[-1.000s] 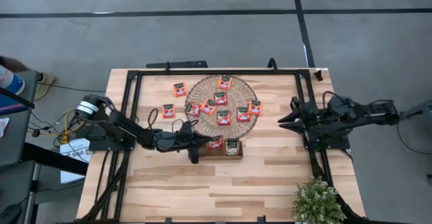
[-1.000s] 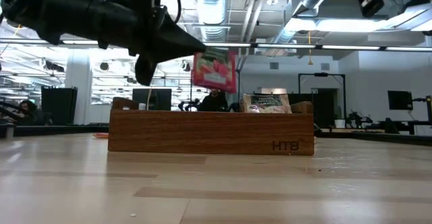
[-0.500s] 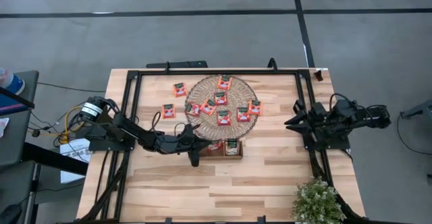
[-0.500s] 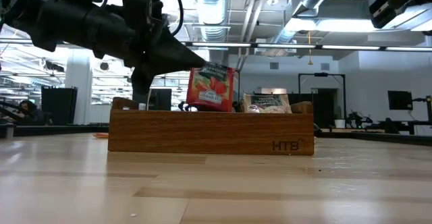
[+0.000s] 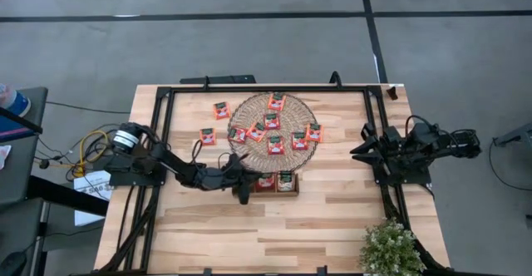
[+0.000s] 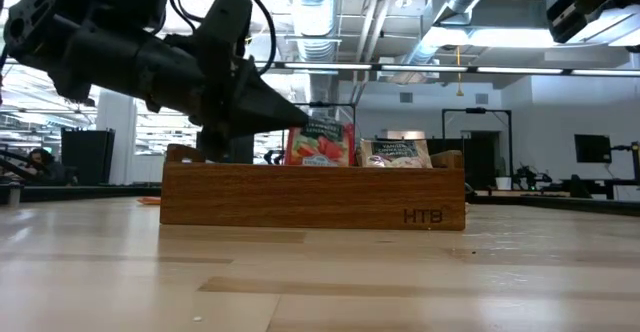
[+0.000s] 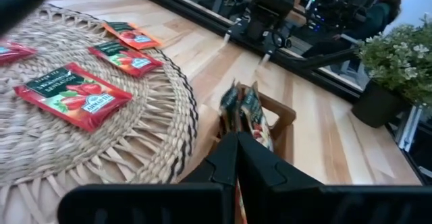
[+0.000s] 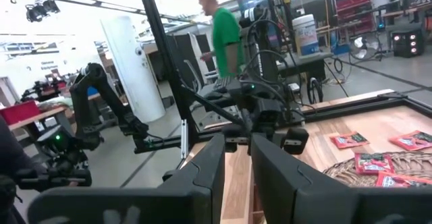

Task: Pick & Place Tea
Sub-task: Put the red tea bag into the middle section of the wooden organizer

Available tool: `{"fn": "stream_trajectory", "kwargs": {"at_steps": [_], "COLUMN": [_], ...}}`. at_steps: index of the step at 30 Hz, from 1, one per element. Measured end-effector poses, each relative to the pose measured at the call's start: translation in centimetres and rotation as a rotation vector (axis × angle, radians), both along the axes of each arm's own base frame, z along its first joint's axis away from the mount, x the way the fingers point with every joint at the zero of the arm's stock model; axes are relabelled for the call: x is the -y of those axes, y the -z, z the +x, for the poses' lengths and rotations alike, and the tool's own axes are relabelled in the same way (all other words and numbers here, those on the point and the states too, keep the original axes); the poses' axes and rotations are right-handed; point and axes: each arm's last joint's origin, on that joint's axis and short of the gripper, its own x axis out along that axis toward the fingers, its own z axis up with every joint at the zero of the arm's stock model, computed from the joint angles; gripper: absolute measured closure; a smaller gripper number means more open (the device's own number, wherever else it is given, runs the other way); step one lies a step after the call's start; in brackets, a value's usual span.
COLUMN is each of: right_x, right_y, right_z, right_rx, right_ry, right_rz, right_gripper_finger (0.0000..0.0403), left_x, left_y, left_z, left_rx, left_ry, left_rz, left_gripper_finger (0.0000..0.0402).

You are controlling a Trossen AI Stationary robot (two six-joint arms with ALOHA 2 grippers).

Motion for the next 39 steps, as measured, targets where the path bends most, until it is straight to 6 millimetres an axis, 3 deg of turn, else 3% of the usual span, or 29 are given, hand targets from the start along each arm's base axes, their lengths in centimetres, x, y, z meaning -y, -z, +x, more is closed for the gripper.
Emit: {"fn": "stream_trajectory", "kwargs": {"at_steps": [39], "right_x": [-0.01], "right_y": [0.05], "right_z": [0.0], "right_rx": [-0.006], "right_ry": [-0.002], "right_rz": [-0.003], "right_gripper_finger": [0.0337], "left_x": [-1.02], "left_y": [0.84], "left_z": [0.09], "left_rx": [-0.083], "left_ry": [-0.011], "left_rz": [0.014], "left_gripper_finger": [0.0395]}}
